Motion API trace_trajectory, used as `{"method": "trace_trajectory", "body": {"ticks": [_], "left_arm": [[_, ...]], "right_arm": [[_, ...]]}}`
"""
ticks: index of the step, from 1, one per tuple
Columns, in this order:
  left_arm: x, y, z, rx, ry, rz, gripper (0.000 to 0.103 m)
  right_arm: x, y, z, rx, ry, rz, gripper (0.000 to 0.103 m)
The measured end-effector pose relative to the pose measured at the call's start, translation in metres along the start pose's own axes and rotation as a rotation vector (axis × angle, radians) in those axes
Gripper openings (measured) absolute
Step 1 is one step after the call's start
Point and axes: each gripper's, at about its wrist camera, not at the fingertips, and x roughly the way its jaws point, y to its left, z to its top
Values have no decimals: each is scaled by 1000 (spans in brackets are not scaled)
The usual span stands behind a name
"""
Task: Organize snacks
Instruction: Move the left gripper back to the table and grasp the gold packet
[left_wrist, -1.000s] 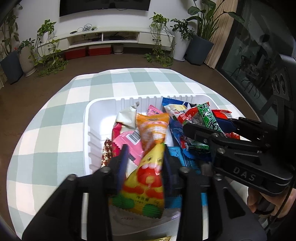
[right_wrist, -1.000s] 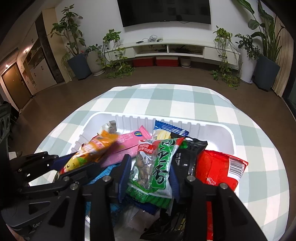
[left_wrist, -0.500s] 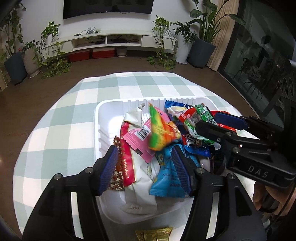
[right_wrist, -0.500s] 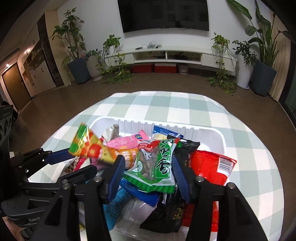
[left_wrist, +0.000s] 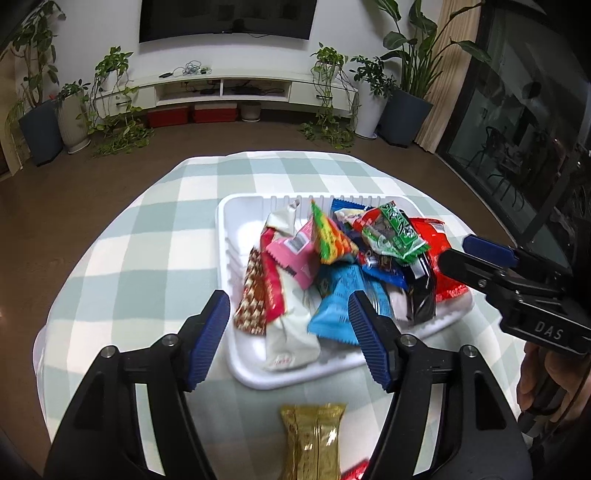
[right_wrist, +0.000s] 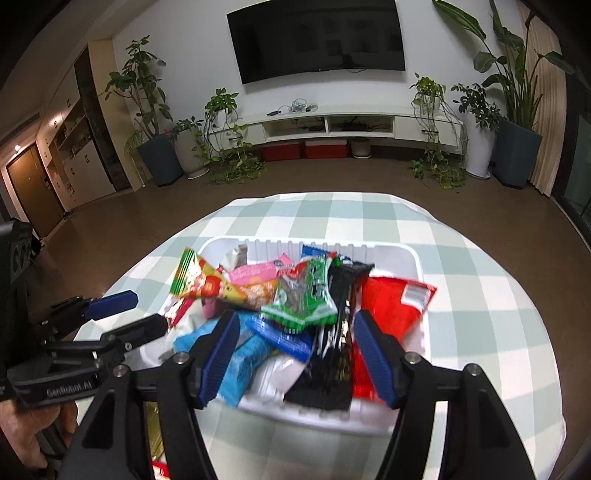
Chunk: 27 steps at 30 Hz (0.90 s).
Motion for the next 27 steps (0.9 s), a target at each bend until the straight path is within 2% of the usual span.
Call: {"method": "trace_trajectory", "body": {"ticks": [2,6,12,18,22,27], "left_arm": [[-8,3,-9,-9,0,4,69],[-24,3,-37,-10,13,13,80],[-37,-1,-88,-15,50,20,99],[-32,-13,-116,25,114,27,100],[-20,-23,-116,71,179,27,100],[5,-32,-107,163,268,98,100]], "right_arm": [[-9,-1,-9,22,2,18,70],[-31,1,-33,58,-1,62,84],[-57,8,-88,116,46,124,90],[-73,26,-142,139,112,168,90],[-77,36,-160,130,135,170,90],[-77,44,-170,122,154,176,90]]}}
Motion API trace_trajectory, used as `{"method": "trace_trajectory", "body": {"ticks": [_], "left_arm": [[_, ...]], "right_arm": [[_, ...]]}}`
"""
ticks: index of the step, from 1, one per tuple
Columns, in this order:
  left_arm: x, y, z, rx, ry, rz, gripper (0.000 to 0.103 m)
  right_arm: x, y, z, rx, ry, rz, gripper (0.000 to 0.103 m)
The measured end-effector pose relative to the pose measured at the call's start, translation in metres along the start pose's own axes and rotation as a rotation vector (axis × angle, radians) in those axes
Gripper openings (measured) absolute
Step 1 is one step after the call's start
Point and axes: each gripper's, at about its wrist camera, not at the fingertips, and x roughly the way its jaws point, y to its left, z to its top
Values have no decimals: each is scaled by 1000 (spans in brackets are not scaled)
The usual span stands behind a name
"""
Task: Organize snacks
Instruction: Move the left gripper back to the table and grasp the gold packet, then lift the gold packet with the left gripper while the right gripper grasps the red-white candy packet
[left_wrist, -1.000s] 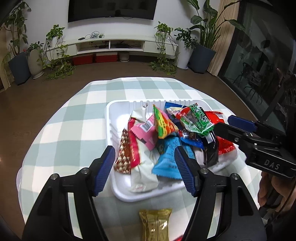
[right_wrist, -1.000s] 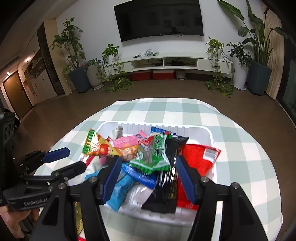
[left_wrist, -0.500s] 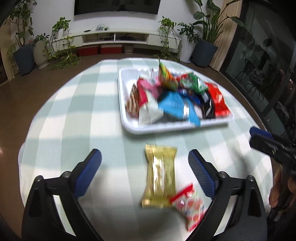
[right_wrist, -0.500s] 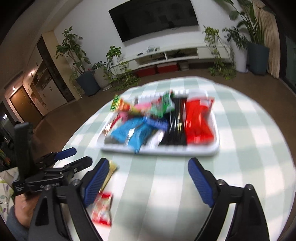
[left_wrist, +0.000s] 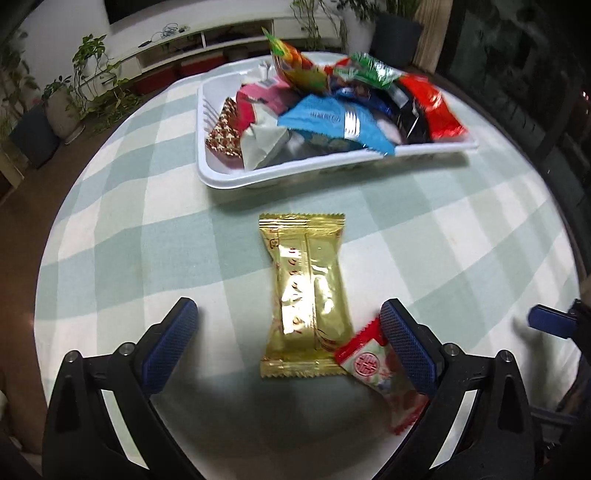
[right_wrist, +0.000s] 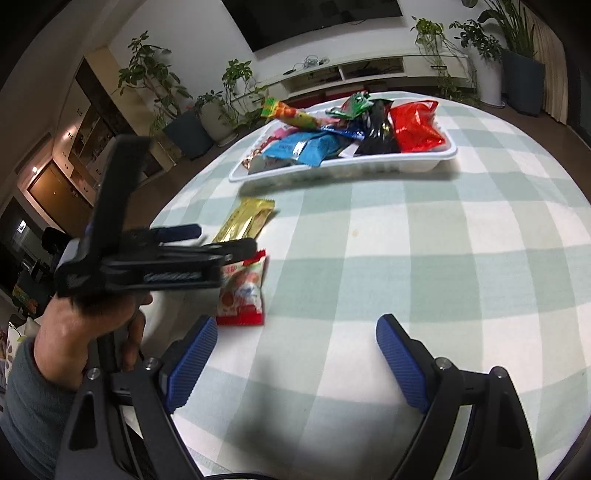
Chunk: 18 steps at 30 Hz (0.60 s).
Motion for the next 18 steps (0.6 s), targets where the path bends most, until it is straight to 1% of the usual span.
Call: {"method": "trace_trajectory", "body": {"ticks": [1,2,3,5,8,11,12,13,14,15,18], "left_arm": [[2,1,2,3,7,-1,99],[4,2,4,3,16,0,94],[6,4,6,3,22,4,85],[7,7,10,-3,27,3,79],[9,10,18,9,37,-9,63],[9,6,22,38,42,-17,51],[9,5,22,46,43,-22,45],[7,3,22,53,42,-26,41],[6,1,21,59,40,-27,34],[5,1,20,62,37,-22,30],[0,2,13,59,28,-30,29]], "right_arm": [[0,0,0,-1,1,0,90],[-1,1,-1,-2,1,-2,90],[-1,1,-1,-4,1,-3,90],[-1,1,-1,-4,5,-1,90],[2,3,-2,-9,15,-1,90],[4,4,0,-16,21,-5,90],[4,4,0,-18,22,-7,90],[5,4,0,-18,23,-9,90],[5,4,0,-19,24,-10,90],[5,4,0,-21,27,-11,90],[7,6,0,-29,34,-11,90]]}}
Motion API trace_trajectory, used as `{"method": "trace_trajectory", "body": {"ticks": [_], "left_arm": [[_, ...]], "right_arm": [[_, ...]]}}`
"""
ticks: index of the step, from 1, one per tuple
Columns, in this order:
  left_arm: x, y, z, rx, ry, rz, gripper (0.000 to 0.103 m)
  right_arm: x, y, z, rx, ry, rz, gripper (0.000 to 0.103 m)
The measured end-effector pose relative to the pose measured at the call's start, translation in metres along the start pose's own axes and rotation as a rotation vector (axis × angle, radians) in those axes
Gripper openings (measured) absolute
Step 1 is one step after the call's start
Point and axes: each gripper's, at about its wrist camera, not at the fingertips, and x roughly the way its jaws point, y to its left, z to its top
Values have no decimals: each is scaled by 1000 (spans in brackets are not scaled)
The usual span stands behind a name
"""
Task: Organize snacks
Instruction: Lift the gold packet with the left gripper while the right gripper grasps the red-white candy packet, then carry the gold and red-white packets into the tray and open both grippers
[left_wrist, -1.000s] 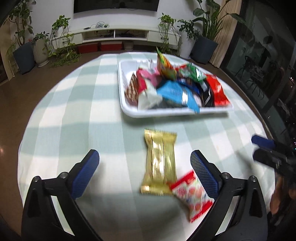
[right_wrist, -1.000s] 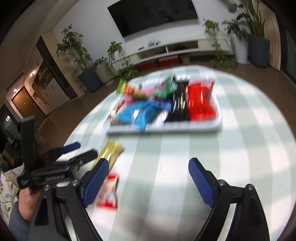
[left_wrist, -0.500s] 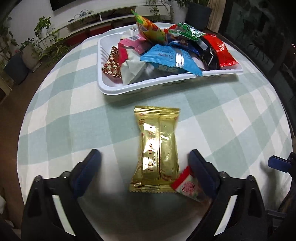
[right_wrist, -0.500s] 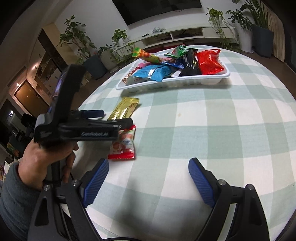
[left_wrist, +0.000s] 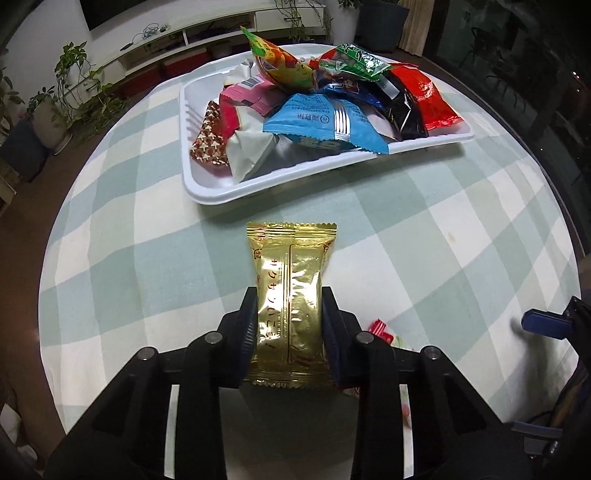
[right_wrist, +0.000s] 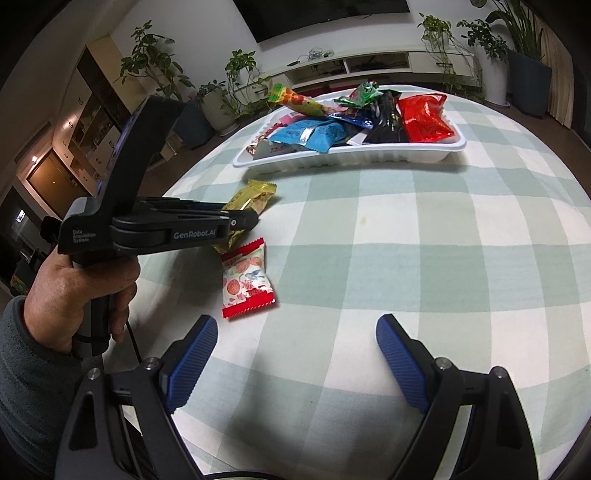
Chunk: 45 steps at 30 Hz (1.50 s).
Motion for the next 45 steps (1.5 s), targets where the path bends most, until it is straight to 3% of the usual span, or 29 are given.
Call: {"method": "trace_trajectory", "body": {"ticks": [9,14,17,22,25,27,30,33,45], "left_arm": [[-34,28,-52,-141,-86,-27,29],[-54,42,-85,-222,-122,-26,29],[-61,38,-97,-222,-123,-25,29],[-64,33,-108,-220,-123,-24,29],[-65,31,-108,-220,-129,-24,29],[-67,29,-108,-216,-132,-27,29],[-66,27,-107,-214,-133,-27,29],[-67,27,-108,-214,-134,-27,29],[-70,26,-103,-212,-151,-35,29]], "right_arm": [[14,24,13,-101,16,-19,90],[46,49,27,-215,94,-30,83],[66,61,33,-267,152,-52,75],[79,73,37,-338,190,-123,75],[80,76,38,-360,211,-153,68],[80,75,39,-360,219,-156,64],[78,73,42,-360,223,-169,45],[73,68,41,-343,220,-157,37],[37,26,38,-157,122,-43,34]]}}
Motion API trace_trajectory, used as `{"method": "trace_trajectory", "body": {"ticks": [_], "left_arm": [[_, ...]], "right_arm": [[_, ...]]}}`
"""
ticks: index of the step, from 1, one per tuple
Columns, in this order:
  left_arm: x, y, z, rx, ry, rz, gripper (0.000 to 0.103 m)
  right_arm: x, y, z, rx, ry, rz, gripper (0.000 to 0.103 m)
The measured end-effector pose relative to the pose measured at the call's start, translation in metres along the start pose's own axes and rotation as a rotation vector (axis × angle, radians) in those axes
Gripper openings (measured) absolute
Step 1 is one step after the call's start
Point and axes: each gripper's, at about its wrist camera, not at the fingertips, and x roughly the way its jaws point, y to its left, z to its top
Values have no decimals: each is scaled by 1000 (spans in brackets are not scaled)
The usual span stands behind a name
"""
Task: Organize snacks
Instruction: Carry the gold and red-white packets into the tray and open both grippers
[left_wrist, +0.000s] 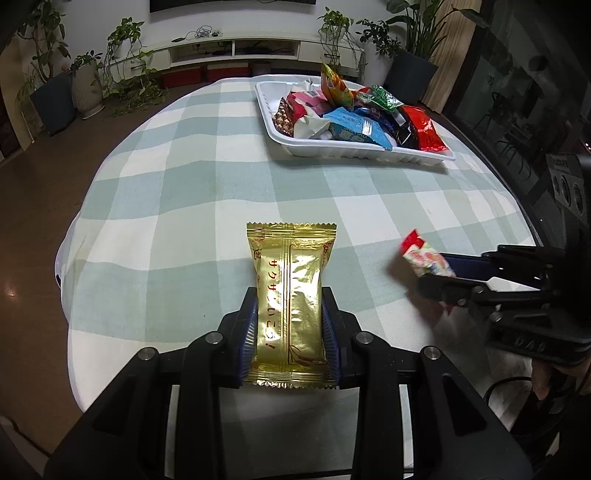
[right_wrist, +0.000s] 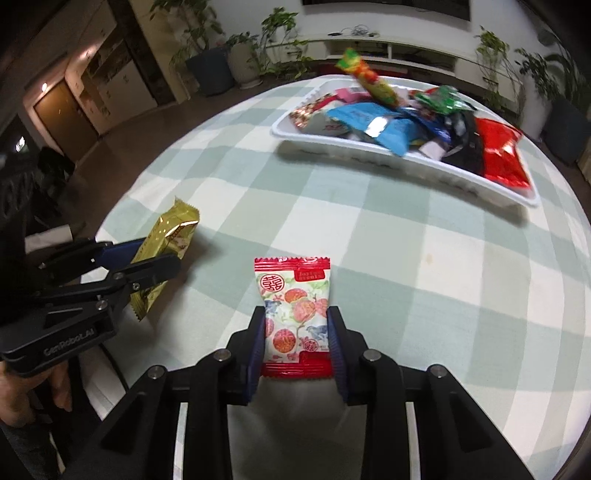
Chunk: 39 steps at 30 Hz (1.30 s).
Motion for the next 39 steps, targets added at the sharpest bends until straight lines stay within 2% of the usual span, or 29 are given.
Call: {"method": "trace_trajectory", "body": {"ticks": [5,9,11,15,20,24,27,34,39], "left_arm": [[-4,1,14,-7,-20,-26,29],[-12,4,44,-5,-60,-45,29],[-15,5,64,-6,-83,-58,29],[-18,4,116,0,-139,-54,29],[-5,-2,178,12,-170,-53,29],[31,-3,213,1,-148,-32,29],[60,-5,223,9,-119,-29,30],[115,-11,219,34,-57,-32,30],[133,-5,218,14,-58,-32,32]], "right_arm": [[-29,-48,6,119,-81,-26,34],[-56,-97,22,222,-148,-77,34],[-71,-112,34,234,-188,-114,34],[-94,-129,65,224,-265,-149,34],[-94,-118,117,161,-331,-116,34],[-64,-105,154,124,-302,-89,34],[-34,-100,171,102,-254,-88,34],[28,-102,185,77,-149,-135,34],[43,-96,185,28,-139,-170,35]]}}
